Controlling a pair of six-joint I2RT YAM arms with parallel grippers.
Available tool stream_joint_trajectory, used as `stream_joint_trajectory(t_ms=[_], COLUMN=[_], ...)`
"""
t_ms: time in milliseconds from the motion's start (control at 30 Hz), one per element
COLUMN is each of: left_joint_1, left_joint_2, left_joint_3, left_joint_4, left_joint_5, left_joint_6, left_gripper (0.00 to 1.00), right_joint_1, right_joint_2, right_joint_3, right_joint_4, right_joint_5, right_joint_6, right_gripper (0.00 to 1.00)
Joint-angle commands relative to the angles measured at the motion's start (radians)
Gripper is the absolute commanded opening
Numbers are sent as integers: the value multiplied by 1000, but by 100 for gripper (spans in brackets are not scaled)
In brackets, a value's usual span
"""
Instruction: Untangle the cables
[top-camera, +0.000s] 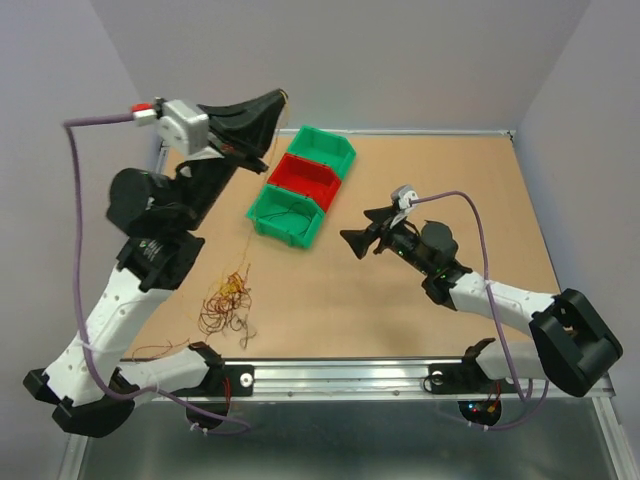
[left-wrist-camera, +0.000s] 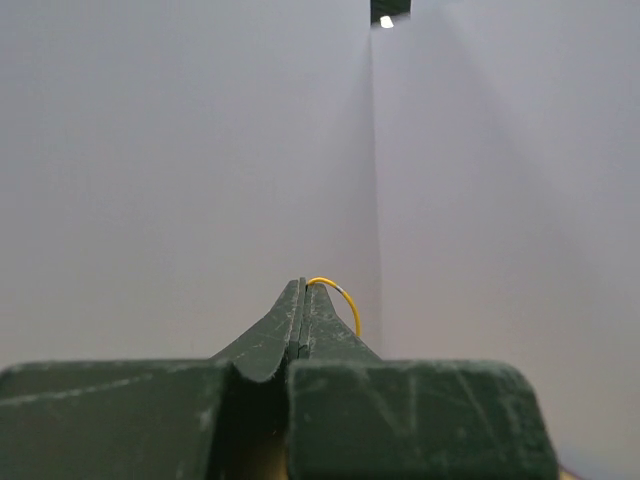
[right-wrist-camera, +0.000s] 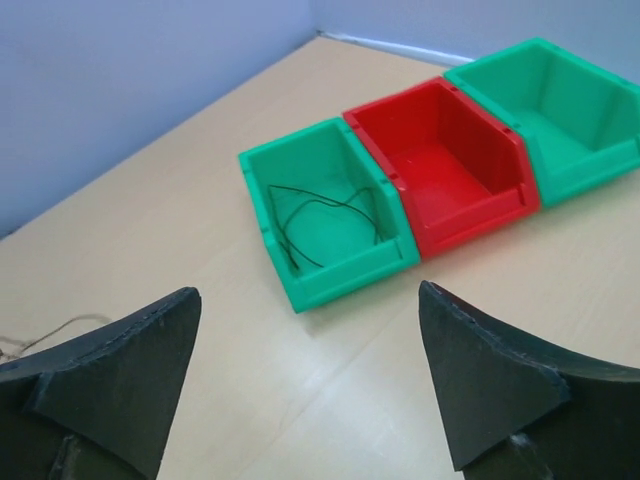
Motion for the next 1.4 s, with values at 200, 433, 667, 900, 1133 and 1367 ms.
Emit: stream_joint_trajectory(t_ms=[200, 433, 667, 900, 1133, 1367], left_joint_1=[-3, -7, -23, -24, -24, -24], left_joint_2=[-60, -43, -83, -88, -68, -94], left_joint_3=[-274, -360, -441, -481, -470, -462], left_joint_4=[167, 181, 188, 194, 193, 184], left_joint_5=[124, 265, 332, 366, 423, 388], left_joint_6=[-72, -125, -143, -143, -137, -115], left_gripper=[0, 0, 0, 0, 0, 0], right_joint_1=[36, 43, 45, 45, 57, 65], right_joint_2=[-114, -107, -41, -22, 93, 174], right_joint_3=[-56, -30, -91, -102, -34, -1], right_joint_4=[229, 255, 427, 445, 462, 531], right_joint_5=[-344, -224, -21, 74, -103, -198], right_joint_6=[48, -4, -38, -49, -53, -26], right_gripper=[100, 100, 100, 100, 99, 91])
